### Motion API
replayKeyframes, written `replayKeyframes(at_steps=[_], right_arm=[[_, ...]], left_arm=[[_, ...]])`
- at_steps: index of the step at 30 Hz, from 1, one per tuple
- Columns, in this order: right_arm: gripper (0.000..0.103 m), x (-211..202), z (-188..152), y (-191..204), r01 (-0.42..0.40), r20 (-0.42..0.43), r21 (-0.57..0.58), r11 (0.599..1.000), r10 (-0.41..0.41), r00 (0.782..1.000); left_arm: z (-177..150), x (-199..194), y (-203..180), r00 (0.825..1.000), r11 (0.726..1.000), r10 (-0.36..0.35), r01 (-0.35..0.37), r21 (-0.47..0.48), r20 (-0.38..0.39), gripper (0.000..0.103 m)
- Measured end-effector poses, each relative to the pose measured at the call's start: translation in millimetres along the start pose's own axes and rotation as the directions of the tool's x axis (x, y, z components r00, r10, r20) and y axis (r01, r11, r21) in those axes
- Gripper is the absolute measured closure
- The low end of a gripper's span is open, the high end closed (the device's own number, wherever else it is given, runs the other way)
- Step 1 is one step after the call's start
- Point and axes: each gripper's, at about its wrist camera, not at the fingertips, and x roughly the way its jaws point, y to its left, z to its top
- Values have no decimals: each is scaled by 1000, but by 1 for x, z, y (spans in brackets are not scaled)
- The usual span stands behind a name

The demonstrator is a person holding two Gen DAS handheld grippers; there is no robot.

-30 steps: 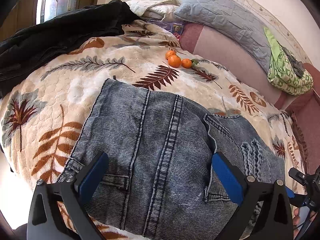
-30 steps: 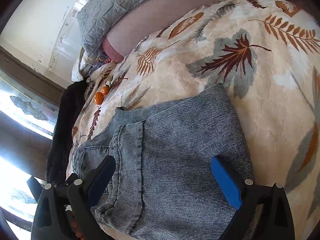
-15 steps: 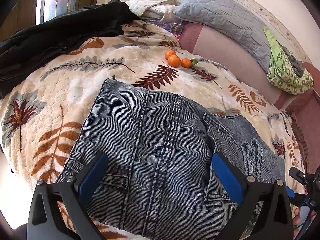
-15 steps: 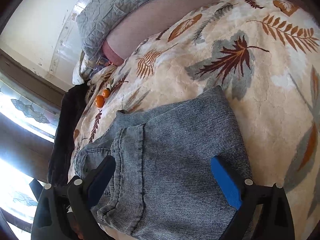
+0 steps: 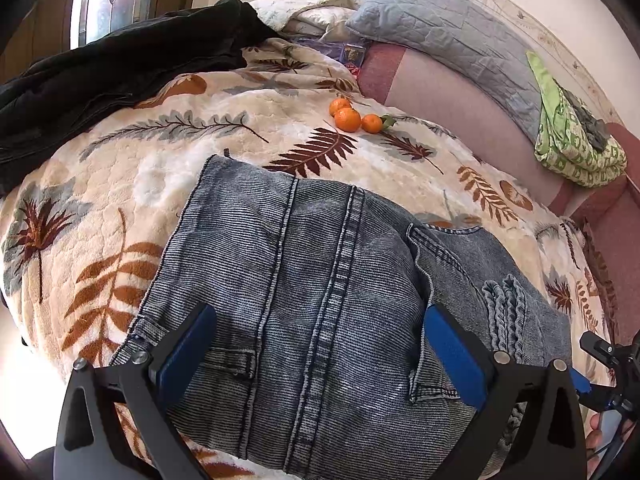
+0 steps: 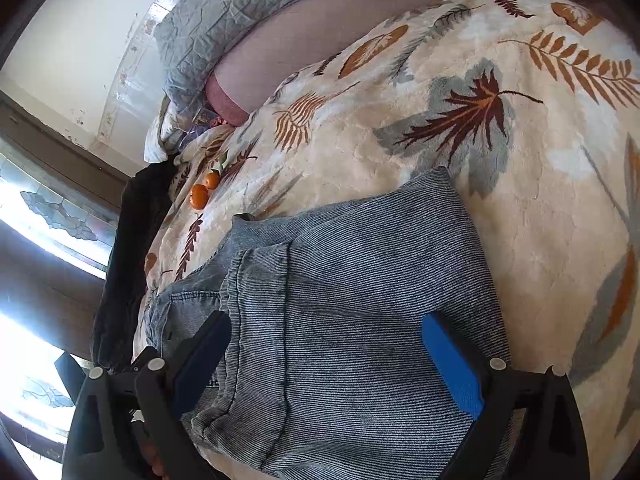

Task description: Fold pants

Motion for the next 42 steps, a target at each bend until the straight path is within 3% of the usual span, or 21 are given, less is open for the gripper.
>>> replayKeyframes(at_steps=[19,21,22,24,26,28,30,32,33,35,38,40,42], right_arm=[[5,-3,0,0,-1,10,0,1000,1,1000],[5,-6,0,2,-11,23,-6,1000,11,1000],[5,-8,0,3,-17,34,-15,1000,18,999],[5,-12,0,7,-26,50,-36,999,28,998],[5,-11,-1,9,-15,53,-42,999,18,998],[5,-5,-1,5,21,32,-26,999,-20,999],[5,3,-2,-3,45,2,-6,999,-45,999],[5,1,-1,-3,41,10,-1,999,-41,999],[5,0,-1,-3,40,10,-3,999,-40,999],[5,-5,-2,-1,49,19,10,999,-50,999],[5,-18,-11,20,0,47,-27,1000,1,999],[5,-21,-21,45,-74,19,-72,995,76,997],[5,-13,-33,73,-172,-56,-105,980,167,984]], left_arm=[[0,-1,0,1000,1000,-2,2,-4,3,0],[2,-8,-1,999,1000,19,-19,1,44,0],[3,-17,-2,994,999,36,-37,10,100,0],[3,-35,-6,976,998,49,-57,34,211,0],[4,-42,-9,968,997,38,-53,54,249,0],[3,-33,-11,981,997,19,-35,75,194,0],[1,-15,-14,996,994,24,-33,101,91,0],[-2,5,-17,998,989,58,-54,139,-25,0],[-2,5,-17,998,988,57,-52,145,-32,0],[-1,-13,-13,997,991,44,-52,126,67,0],[1,-47,2,970,995,40,-61,80,242,0],[2,-54,17,964,997,47,-60,41,263,0],[3,-53,34,971,998,55,-56,-1,234,0]])
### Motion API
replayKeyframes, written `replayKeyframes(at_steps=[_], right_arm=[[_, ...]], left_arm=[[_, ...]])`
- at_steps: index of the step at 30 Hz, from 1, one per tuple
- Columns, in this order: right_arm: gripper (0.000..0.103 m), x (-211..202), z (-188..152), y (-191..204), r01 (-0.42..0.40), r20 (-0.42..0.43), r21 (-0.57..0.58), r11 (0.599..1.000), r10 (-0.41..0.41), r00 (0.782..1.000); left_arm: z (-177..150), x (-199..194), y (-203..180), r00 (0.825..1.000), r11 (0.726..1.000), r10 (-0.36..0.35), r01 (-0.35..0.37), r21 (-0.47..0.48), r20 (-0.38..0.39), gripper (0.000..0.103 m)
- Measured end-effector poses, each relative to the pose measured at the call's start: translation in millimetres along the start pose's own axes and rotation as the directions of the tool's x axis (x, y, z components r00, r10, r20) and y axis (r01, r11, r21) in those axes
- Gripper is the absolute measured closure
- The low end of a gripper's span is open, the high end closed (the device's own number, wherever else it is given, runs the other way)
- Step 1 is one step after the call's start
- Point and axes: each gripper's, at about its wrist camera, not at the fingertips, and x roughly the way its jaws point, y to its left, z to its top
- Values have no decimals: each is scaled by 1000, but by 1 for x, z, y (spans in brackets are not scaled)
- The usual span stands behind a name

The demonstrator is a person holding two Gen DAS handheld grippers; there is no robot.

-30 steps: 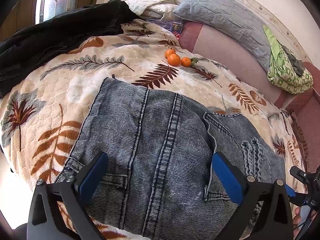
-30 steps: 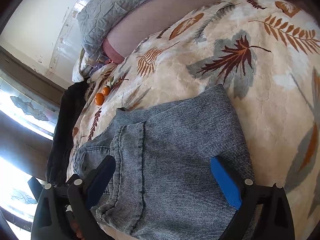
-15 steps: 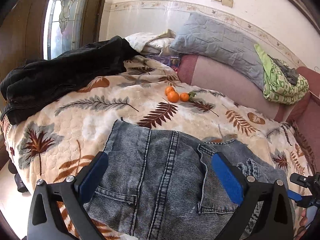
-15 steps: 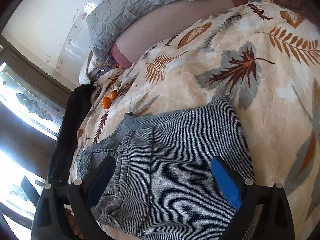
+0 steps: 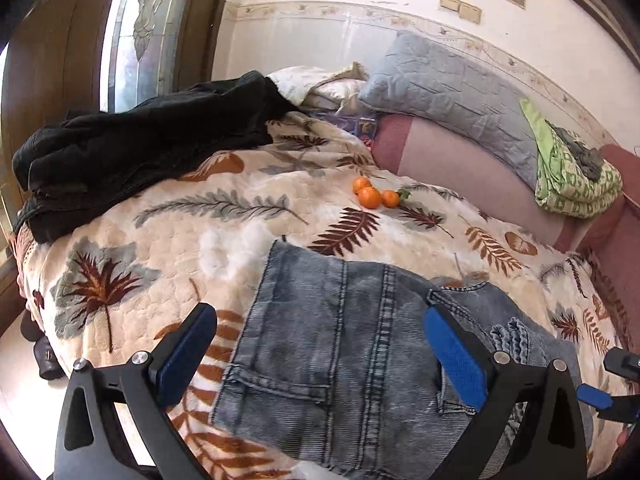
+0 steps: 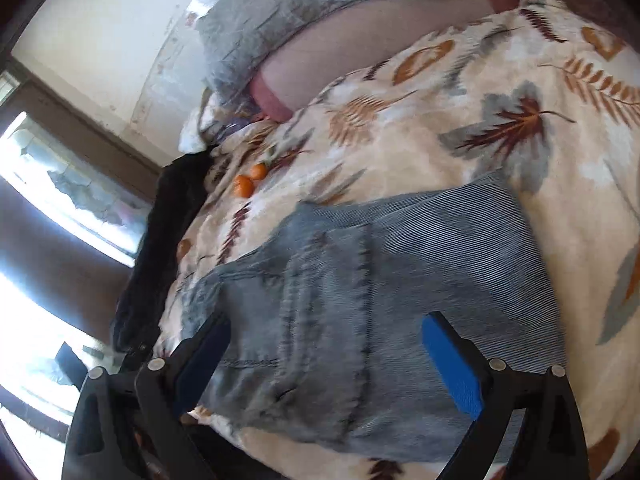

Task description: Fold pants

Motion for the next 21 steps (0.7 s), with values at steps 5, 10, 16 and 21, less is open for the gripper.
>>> replayKeyframes(at_steps=[5,10,16,21], right_arm=[[5,49,-19,45,-188,-150,-5,982,185,971],[5,98,-16,29,-128,-221,104,986,149,964],[5,98,8,45,-119,-243,107,987,142,959],[5,134,11,33,-42,-309,129,991,81,948]], left_arm=[[-10,-7,33,999,993,-8,2,-115,-52,0],[-29,-1,41,983,979,-103,72,-193,-154,0],[-36,11,72,936,873,-283,160,-460,-211,0],[-40,25,82,899,793,-376,188,-579,-222,0]])
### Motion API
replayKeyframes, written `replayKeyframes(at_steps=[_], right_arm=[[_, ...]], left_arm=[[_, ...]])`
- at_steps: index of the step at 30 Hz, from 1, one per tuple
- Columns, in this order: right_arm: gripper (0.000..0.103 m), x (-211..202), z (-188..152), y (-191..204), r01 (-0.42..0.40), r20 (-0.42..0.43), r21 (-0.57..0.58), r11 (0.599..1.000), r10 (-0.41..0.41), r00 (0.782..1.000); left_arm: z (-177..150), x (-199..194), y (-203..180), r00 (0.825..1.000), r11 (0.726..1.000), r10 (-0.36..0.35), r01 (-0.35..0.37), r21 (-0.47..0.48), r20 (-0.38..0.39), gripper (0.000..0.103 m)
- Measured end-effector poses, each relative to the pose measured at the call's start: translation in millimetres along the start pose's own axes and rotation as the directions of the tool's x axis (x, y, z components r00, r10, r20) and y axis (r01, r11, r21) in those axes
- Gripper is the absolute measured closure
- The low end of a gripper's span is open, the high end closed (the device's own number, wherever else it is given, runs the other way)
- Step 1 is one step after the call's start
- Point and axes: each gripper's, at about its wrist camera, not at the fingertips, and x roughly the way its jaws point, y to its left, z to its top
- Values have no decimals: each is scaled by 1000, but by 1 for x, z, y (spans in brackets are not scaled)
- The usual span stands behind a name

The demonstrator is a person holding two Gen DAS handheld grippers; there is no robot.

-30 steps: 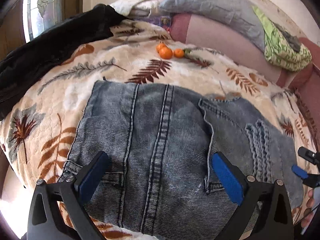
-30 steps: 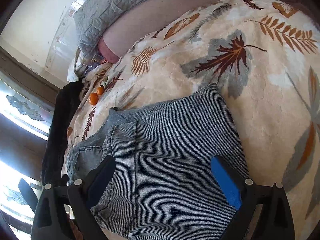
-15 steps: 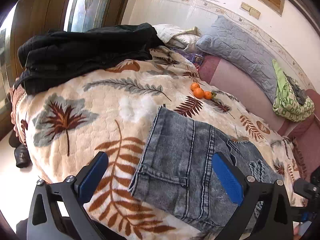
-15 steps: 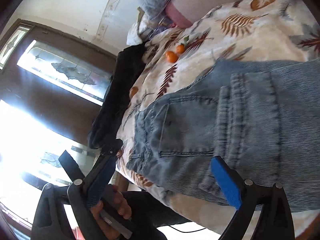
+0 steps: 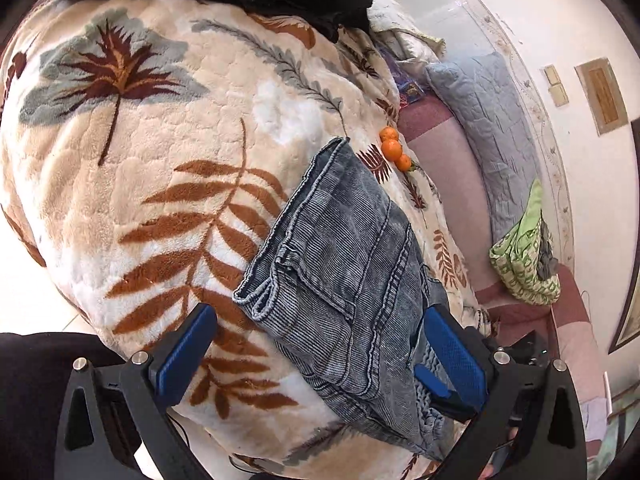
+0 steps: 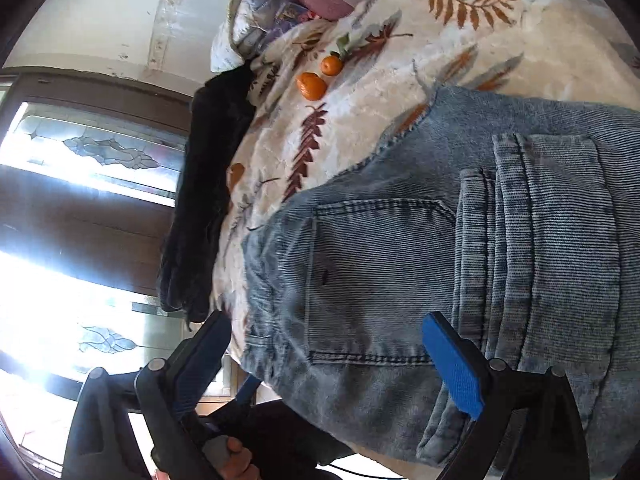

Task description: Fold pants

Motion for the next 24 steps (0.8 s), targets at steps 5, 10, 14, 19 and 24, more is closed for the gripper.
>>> replayKeyframes(at_steps=[5,10,14,19,24], right_arm=[[4,1,2,3,3,-4,30,1000,-3,1000],[4,-3,12,25,27,34,-33,999,-26,999],[3,11,13,4,31,18,1,1000,-31,999],[2,10,10,11,62,12,-47,997,-62,998],[2,11,11,9,50,8,-44,998,-50,999]], left_arm=[[10,8,9,999,994,-23,20,-111,-22,0],[15,13,-2,999,995,-51,49,-89,-16,1],[18,16,0,997,993,-72,70,-99,-16,8],[22,33,7,995,993,-41,31,-114,-87,65],[22,31,3,997,993,-46,38,-108,-69,62]])
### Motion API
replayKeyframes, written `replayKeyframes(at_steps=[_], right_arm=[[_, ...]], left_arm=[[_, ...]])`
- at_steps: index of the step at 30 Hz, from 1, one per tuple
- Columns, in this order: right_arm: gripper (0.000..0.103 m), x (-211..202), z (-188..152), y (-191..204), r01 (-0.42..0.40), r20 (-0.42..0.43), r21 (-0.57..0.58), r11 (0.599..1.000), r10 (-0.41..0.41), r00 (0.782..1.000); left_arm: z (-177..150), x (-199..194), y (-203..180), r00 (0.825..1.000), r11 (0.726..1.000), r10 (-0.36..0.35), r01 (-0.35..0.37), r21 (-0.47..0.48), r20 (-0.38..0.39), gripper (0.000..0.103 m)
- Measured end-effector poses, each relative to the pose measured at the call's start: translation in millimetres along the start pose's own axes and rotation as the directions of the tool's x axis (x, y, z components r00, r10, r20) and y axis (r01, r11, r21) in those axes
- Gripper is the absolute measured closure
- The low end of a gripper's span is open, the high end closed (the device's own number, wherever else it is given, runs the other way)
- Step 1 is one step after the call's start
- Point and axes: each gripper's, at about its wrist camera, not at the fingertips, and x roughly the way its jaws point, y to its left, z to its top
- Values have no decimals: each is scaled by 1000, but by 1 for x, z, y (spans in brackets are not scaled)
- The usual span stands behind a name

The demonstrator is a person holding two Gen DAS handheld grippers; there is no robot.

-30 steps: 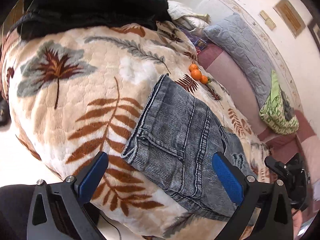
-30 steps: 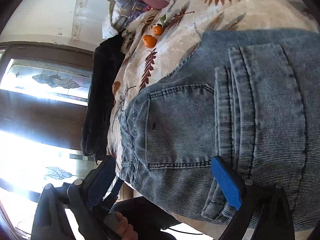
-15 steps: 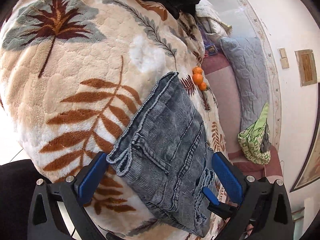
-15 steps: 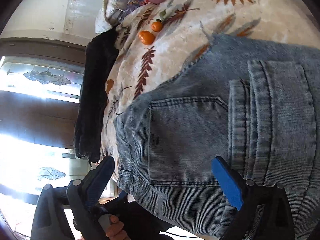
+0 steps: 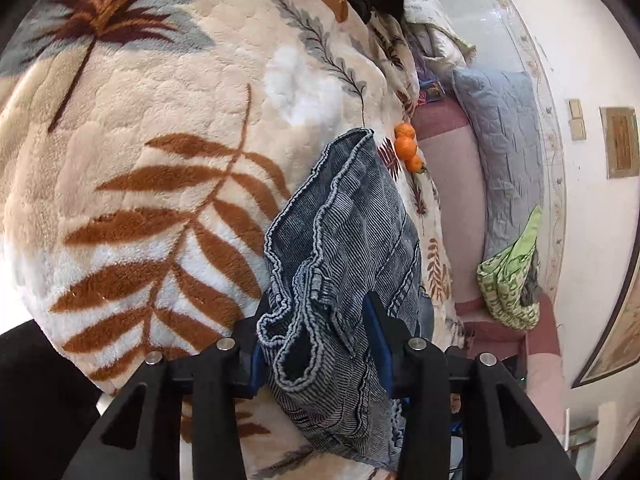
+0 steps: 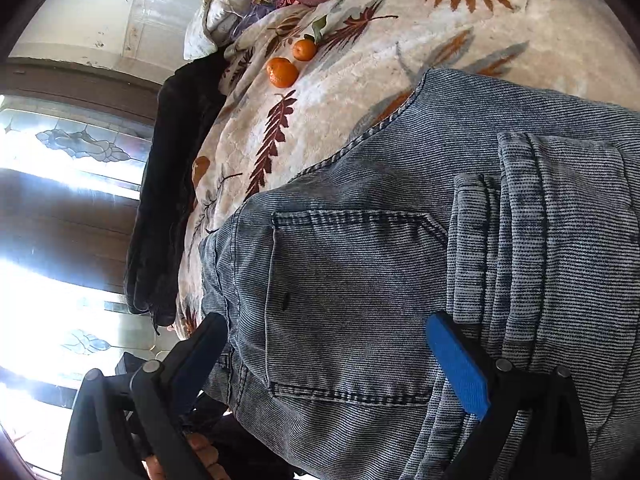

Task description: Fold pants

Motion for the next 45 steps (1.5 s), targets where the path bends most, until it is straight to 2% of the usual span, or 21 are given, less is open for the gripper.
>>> replayKeyframes(at_steps=[1,2,6,10,13,15,19,24,26,27,29,30,31,32,34,35,37,38,41,43,45], right_arm=[[2,0,0,0,1,-1,-1,1000,-1,1000],[2,0,0,0,1,-2,-4,1000,-1,1000],[1,0,0,0,-2,-8,-9,1000,2,1000],[0,1,2,-3,-25,-15,5,1000,25,1000],[4,-14,5,-18,-139,8,92,986,139,990],[4,-43,5,-29,-202,76,123,972,194,978],[4,-120,0,-52,-210,230,83,974,186,955],[4,-199,-22,-104,-221,400,105,970,162,902],[4,-221,-31,-130,-220,460,130,967,138,877],[4,-230,-35,-143,-221,484,150,964,123,866],[4,-246,-39,-167,-230,514,187,955,105,851],[4,-254,-41,-177,-223,529,196,955,88,844],[4,-263,-44,-186,-215,546,209,954,68,835],[4,-270,-48,-194,-224,563,223,949,62,824],[4,-275,-53,-207,-242,572,248,938,60,818],[4,-275,-55,-212,-240,566,258,936,54,823],[4,-273,-57,-214,-231,553,263,937,50,832],[4,-272,-56,-212,-216,546,258,942,42,837],[4,-272,-59,-204,-163,554,230,959,9,832],[4,-274,-64,-194,-132,560,202,971,-4,829],[4,-271,-68,-180,-173,547,160,972,59,835]], left_arm=[[-1,-1,-6,1000,999,20,-20,39,12,80],[-2,-1,-12,999,996,40,-42,75,21,89],[-11,-14,-44,994,977,57,-74,199,89,90],[-34,-30,-97,988,914,25,-85,396,155,90],[-55,-38,-138,984,848,-6,-89,523,178,91],[-72,-39,-164,984,796,-28,-85,599,178,91],[-116,-26,-213,988,691,-62,-62,721,144,91],[-187,12,-264,996,548,-64,-21,836,67,91],[-218,38,-274,1000,498,-29,12,867,3,91],[-230,54,-273,999,488,1,34,872,-39,91],[-254,92,-261,988,492,98,55,869,-118,90],[-264,117,-251,972,486,178,49,872,-154,91],[-271,141,-237,947,494,260,38,869,-190,91],[-274,154,-225,929,507,304,29,861,-210,91],[-278,145,-226,946,486,267,30,874,-181,84],[-279,139,-230,946,484,260,45,874,-192,77],[-279,129,-239,931,482,263,100,870,-253,29],[-276,119,-245,938,480,243,104,871,-246,28],[-264,73,-257,980,443,130,80,893,-152,28],[-240,40,-254,996,462,30,62,885,-86,27],[-208,24,-244,998,503,22,-67,862,65,20]])
